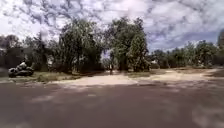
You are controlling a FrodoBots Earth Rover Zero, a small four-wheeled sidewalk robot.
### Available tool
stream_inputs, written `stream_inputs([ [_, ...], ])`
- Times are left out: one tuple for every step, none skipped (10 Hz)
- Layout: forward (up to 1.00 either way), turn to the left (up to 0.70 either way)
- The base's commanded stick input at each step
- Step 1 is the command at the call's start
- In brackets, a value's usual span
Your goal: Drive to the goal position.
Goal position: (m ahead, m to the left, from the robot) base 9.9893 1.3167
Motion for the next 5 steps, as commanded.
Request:
stream_inputs([
  [0.85,0.25],
  [0.85,0.02],
  [0.85,0.00],
  [0.85,0.00],
  [0.85,0.00],
])
